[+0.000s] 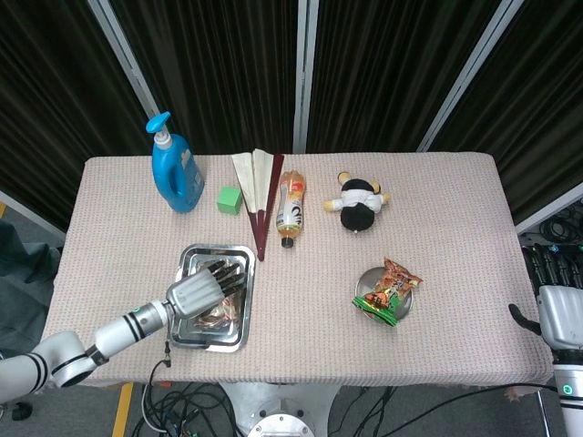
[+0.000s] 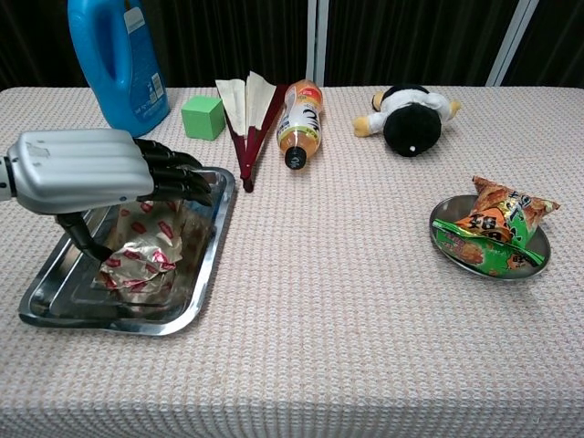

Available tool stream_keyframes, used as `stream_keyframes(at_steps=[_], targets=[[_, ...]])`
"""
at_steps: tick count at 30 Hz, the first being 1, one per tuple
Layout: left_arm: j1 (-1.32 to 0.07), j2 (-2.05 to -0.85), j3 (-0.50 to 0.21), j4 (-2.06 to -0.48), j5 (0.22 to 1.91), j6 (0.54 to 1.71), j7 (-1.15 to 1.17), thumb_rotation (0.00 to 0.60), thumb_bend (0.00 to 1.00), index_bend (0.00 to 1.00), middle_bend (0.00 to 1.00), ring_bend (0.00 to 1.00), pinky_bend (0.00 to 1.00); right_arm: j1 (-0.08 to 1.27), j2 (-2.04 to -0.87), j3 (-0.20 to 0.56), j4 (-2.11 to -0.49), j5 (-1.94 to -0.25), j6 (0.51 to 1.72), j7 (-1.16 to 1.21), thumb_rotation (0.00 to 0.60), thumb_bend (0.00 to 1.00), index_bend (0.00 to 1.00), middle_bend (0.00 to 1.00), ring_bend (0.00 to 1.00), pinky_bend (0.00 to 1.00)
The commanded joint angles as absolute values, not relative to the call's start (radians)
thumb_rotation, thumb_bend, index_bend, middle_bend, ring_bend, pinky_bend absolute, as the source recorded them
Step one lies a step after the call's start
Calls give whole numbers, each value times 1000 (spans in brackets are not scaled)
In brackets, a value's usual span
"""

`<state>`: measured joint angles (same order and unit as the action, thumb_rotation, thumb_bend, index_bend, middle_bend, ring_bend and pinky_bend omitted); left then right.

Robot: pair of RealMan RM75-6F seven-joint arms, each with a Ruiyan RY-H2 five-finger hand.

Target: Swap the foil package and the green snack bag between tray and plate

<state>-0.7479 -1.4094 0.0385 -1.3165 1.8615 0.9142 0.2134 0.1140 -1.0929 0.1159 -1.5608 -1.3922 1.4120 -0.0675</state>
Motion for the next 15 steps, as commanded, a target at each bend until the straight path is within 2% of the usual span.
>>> stream_keyframes(at_steps=[1,6,9,15], targets=[[-763,-1423,54,-1297,1868,908,210,600,60,120,98,30,183,117,-1097,119,-1552,-1387,1407,-62,600,137,0,0,0,0],[-768,-1440,67,-1275,1867,933,192,600,63,159,130,36,203,119,-1101,120,-1540,-1382,1403,-51,600,137,0,0,0,0],[-764,-1453,67,-1262,1869,971,183,600,84,223,186,91,251,120,-1102,119,-1538,-1382,1401,-48,600,137,0,0,0,0],[-762,-1484,79,-1217,1911,1081,133,600,141,477,426,303,433,120,-1102,118,-1536,-1381,1399,-45,600,139,0,0,0,0]])
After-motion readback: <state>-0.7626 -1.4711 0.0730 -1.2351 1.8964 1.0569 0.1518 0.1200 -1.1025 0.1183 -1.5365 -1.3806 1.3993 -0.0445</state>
